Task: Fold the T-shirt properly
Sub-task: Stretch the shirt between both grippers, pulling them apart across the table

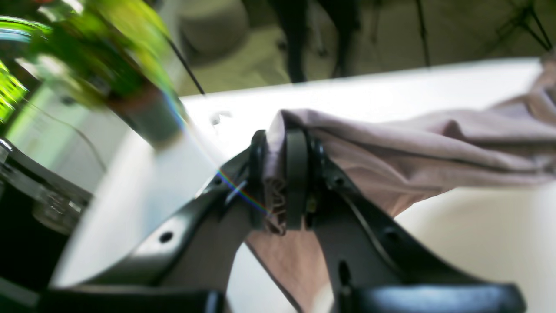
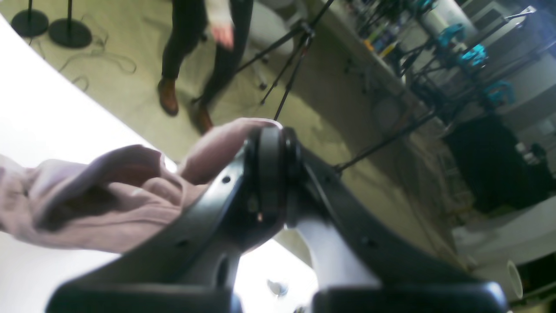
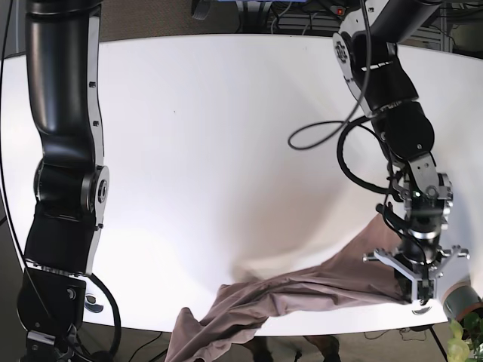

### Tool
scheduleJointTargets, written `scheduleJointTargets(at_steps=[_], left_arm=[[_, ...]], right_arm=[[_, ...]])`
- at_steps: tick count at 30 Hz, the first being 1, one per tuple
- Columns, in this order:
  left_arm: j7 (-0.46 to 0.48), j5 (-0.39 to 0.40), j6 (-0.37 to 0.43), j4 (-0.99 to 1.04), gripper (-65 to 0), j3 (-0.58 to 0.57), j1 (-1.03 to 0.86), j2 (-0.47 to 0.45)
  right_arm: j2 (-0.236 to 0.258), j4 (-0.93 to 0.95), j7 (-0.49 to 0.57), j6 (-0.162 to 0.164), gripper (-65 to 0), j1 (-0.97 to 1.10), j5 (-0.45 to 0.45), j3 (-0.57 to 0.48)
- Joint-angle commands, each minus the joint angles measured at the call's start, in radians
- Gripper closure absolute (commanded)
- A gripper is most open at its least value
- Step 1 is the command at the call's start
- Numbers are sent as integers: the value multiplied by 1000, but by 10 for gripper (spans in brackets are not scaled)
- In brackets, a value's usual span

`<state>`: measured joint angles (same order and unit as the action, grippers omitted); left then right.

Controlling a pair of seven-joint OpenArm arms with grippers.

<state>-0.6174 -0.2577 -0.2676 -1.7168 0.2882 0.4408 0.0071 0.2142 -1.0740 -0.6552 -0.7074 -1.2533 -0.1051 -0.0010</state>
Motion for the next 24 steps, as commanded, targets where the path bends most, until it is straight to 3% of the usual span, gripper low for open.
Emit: scheduleJointTargets(at_steps=[1,11,19,24], left_arm=[[-2,4,8,-21,-17,3,72,-35],[-12,4,8,-12,-17,9,175,-114],[-11,4,4,8,-17,88,102,-114],[-5,7,3,18,-17,105,10,-114]], right_arm=[[8,-7,44,10,0,-52,11,3],[50,-7,41,16,0,-13,20,16],[49,-13,-39,12,0,136,20,190],[44,-125,-84,12,0,292,23,284]])
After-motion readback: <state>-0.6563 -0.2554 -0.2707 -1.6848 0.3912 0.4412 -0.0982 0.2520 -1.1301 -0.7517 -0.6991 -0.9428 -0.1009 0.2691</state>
